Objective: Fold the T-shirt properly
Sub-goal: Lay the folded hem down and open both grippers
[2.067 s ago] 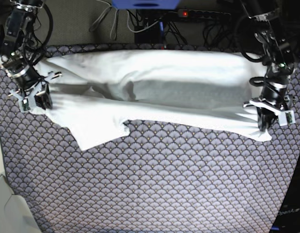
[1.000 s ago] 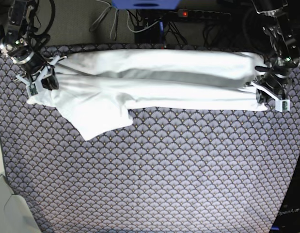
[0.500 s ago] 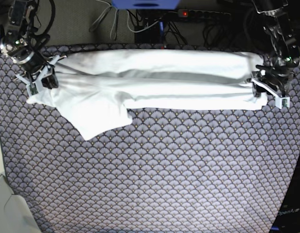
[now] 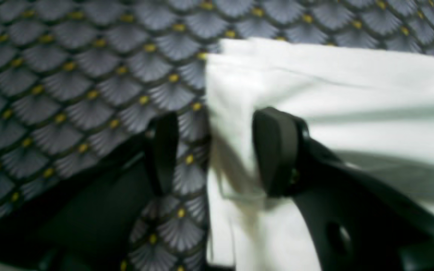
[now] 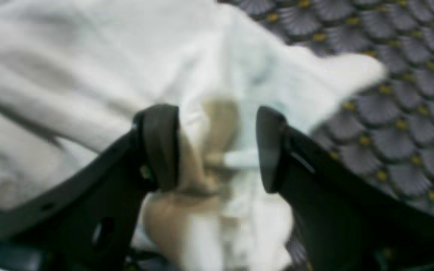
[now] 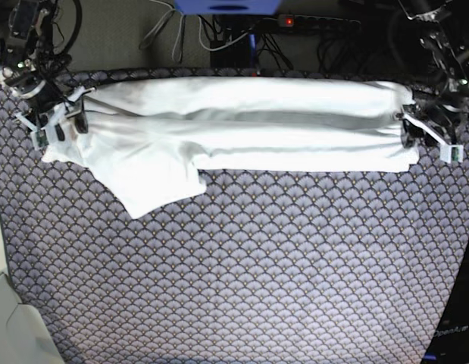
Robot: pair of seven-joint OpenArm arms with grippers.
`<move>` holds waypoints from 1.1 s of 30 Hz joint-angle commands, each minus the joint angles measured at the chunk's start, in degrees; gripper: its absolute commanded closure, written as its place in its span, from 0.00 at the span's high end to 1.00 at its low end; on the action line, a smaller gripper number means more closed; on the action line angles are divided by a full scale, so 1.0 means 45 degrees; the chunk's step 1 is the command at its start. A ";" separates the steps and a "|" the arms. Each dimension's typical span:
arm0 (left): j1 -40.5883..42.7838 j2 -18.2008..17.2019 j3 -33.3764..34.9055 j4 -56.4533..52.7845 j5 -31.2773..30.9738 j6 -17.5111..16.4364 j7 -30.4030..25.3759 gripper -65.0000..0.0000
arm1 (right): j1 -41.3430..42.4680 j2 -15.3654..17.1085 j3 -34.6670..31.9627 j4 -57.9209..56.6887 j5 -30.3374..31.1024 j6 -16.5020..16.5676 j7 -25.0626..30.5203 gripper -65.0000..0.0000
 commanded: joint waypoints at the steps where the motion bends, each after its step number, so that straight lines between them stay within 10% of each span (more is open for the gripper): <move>1: -0.0091 -0.0101 -0.0337 0.0225 -0.0140 -0.0319 -0.0275 0.52 | 0.0072 0.0204 0.0270 0.0247 -0.0013 -0.0104 0.0202 0.52; 33: -0.0423 0.0388 -0.1549 0.2139 -0.0159 -0.1052 -0.0236 0.52 | 0.0932 -0.0030 0.1462 0.1302 -0.0071 -0.0104 0.0084 0.52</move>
